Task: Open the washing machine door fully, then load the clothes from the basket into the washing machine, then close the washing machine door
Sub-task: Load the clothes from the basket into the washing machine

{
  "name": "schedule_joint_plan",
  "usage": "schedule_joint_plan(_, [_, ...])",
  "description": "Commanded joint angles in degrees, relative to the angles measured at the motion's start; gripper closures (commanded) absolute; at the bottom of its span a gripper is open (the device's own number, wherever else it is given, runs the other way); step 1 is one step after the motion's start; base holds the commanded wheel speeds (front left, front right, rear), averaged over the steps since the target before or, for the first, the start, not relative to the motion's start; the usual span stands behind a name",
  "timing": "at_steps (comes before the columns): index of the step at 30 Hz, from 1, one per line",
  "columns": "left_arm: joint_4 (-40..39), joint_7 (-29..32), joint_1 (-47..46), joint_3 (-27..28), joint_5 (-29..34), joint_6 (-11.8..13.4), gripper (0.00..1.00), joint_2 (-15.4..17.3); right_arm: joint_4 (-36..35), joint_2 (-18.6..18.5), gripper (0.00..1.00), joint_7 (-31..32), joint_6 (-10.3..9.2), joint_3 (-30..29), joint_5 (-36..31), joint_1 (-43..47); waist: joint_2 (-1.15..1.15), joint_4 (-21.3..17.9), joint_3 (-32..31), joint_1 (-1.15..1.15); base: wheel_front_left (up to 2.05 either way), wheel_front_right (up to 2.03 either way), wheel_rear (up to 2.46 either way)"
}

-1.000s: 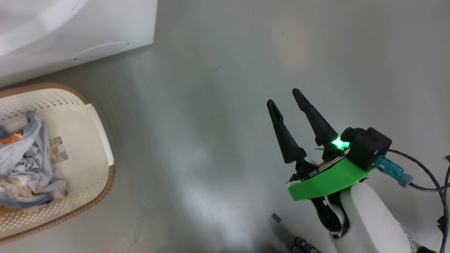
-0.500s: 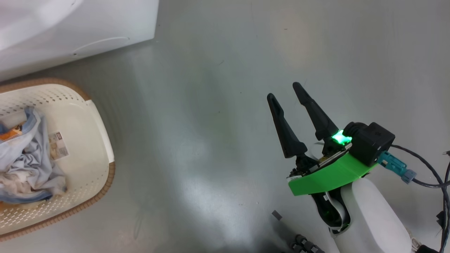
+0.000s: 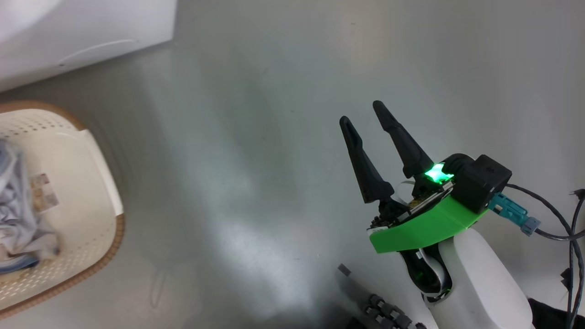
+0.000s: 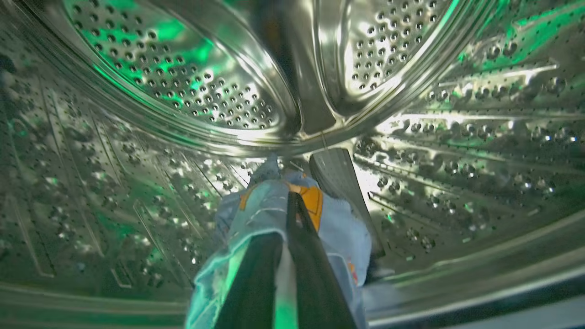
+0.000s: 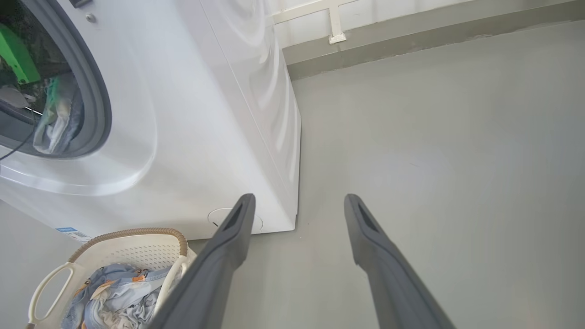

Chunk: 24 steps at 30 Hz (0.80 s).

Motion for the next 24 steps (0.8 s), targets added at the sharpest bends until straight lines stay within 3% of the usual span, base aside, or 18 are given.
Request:
schedule_joint_plan(1, [-1.0,-2.8,-3.0,1.1,1.9,0.5,1.00,4.0,-1.6,0.2,0.00,-0.7,0.09,1.5,0.8,0.9,0.00,-1.6,1.4,0.00,0.00,0.00,0.00])
schedule_joint_plan(8, [1.2,-12.0,-10.7,-0.3,6.7,0.7,1.00,5.9,-2.1,0.2,0.00,-0.7,0.09,3.0,1.9,0.7,0.00,-4.0,3.4,0.00,0.00,0.00,0.00])
schedule_joint_plan(15, [4.1,-18.2,-15.9,-1.6,9.2,1.2,1.00,5.1,-2.4,0.2,0.00,-0.7,0.09,3.8,2.5,0.6,0.00,-4.6,4.6,0.00,0.00,0.00,0.00])
schedule_joint_plan(24, [10.6,-18.9,-15.6,-2.5,7.2,-1.0,1.00,3.2,-2.4,0.2,0.00,-0.7,0.09,4.1,2.2,0.0,0.00,-3.7,5.5,0.00,0.00,0.00,0.00])
